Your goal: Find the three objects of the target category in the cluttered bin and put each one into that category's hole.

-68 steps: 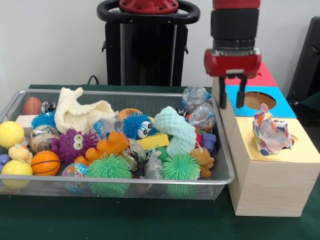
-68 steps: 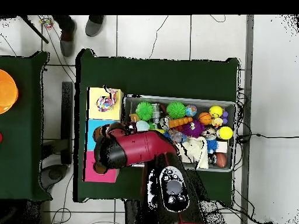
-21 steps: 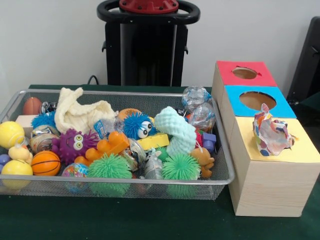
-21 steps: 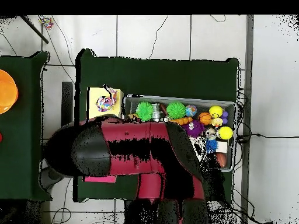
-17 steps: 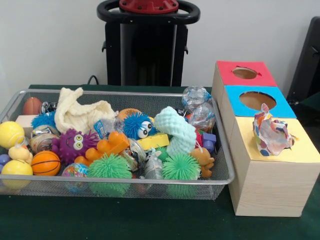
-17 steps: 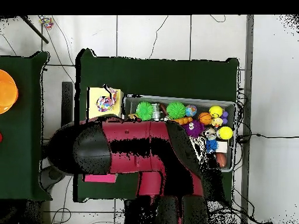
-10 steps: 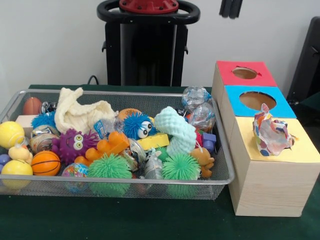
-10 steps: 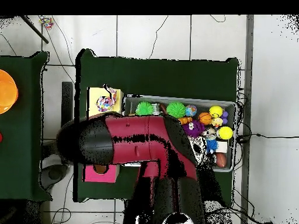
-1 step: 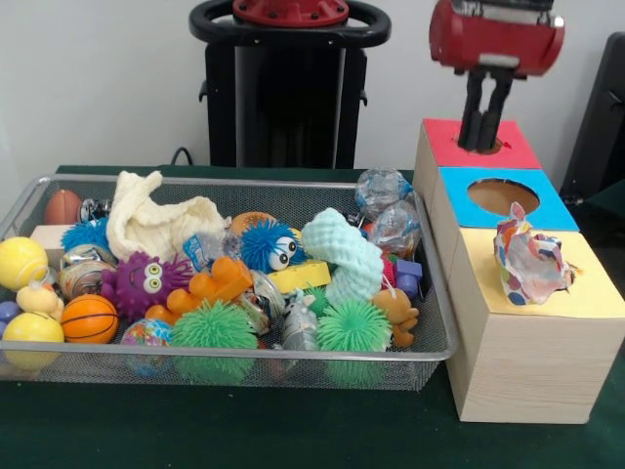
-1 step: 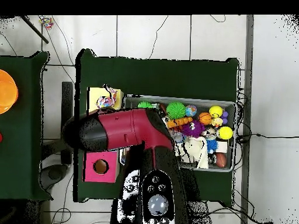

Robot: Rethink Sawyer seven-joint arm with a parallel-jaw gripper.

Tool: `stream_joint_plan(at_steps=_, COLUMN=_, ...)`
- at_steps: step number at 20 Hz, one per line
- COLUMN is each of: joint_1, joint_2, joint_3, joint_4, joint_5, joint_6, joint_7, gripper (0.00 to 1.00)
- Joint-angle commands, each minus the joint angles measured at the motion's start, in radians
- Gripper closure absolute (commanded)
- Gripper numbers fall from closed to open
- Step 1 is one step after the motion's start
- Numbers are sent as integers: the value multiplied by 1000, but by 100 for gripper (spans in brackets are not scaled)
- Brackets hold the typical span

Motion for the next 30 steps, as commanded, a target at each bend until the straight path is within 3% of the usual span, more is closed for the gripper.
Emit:
stream_joint_plan(at_steps=1, joint_1=3, joint_2=73, joint_3=-18, joint_4=15, joint_5=-28, joint_6=19, joint_7=113, gripper=100)
stream_joint_plan(at_steps=9, joint_1=26, joint_2=72, joint_3=-63, joint_4=29, joint_5=-25, joint_6=-2, joint_7=135, gripper=100)
stream_joint_plan(at_steps=15, joint_1=74, joint_2=86, joint_3=-162, joint_4=-34, joint_5=-63, joint_6=27, joint_7=168, gripper=100)
stream_joint_plan(at_steps=25, joint_1=120, joint_2=115, joint_3=-226, joint_4=-86, joint_5=-35, joint_6=79, joint_7=156, gripper=100)
stream_joint_plan(at_steps=30, joint_1=90, joint_2=104, joint_3=-155, joint_4=-54, joint_5=29, joint_6=65, joint_7=101, gripper=100)
